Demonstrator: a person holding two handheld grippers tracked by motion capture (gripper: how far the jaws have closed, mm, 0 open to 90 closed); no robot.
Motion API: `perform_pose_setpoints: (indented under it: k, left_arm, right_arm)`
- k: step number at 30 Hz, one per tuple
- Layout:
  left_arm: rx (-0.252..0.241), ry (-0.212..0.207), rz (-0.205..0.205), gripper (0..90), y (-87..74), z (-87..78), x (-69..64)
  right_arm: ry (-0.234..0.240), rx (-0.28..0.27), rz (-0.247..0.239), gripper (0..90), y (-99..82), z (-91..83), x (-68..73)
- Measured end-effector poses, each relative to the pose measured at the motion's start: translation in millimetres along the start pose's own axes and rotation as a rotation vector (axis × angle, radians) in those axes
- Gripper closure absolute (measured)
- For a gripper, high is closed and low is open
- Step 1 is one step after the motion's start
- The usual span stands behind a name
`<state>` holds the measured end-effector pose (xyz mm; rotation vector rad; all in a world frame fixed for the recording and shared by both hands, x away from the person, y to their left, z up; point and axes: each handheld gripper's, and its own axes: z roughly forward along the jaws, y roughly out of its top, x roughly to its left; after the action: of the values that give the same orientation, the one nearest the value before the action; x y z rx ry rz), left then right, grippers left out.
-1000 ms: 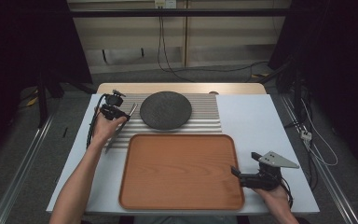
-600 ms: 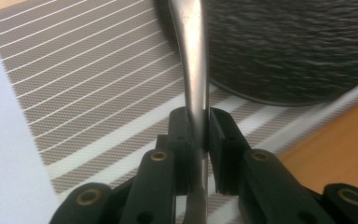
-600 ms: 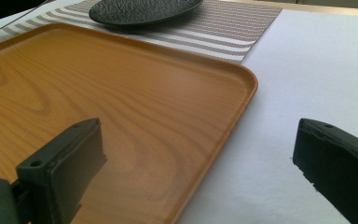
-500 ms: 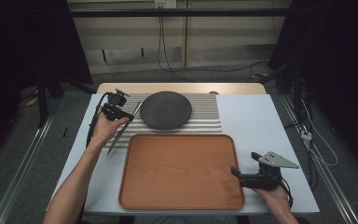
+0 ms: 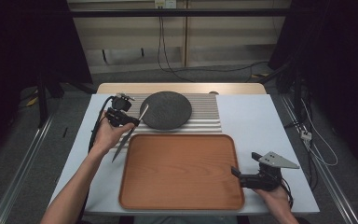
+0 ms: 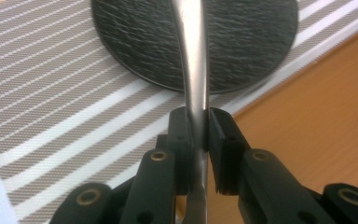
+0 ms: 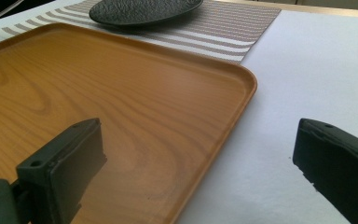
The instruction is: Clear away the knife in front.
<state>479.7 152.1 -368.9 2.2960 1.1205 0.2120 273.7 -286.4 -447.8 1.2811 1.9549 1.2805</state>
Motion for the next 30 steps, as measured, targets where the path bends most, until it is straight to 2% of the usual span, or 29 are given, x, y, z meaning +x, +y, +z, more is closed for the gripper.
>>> perform_pose_setpoints:
  k: [8,13,16,21,30]
  left_arm:
    - [0.016,-0.020,0.016,80.0,-6.5,2.5,-22.0]
    - [0.046,-0.031,0.063,79.9,-10.7,6.9,-38.0]
    - [0.057,-0.023,0.079,80.0,-11.5,10.6,-47.1]
    - [0.073,-0.034,0.081,80.0,-14.6,14.9,-57.7]
    - [0.108,-0.031,0.075,79.9,-25.4,23.9,-66.7]
  right_arm:
    - [-0.001,0.004,-0.003,1.5,0.0,0.1,0.3]
    - [0.000,0.003,-0.001,1.5,-0.1,0.3,0.2]
    - [0.001,0.004,-0.007,1.6,0.2,1.1,1.2]
    - [0.000,0.004,-0.009,1.6,0.2,0.0,2.0]
    - [0.002,0.007,-0.012,1.5,0.7,-0.1,3.9]
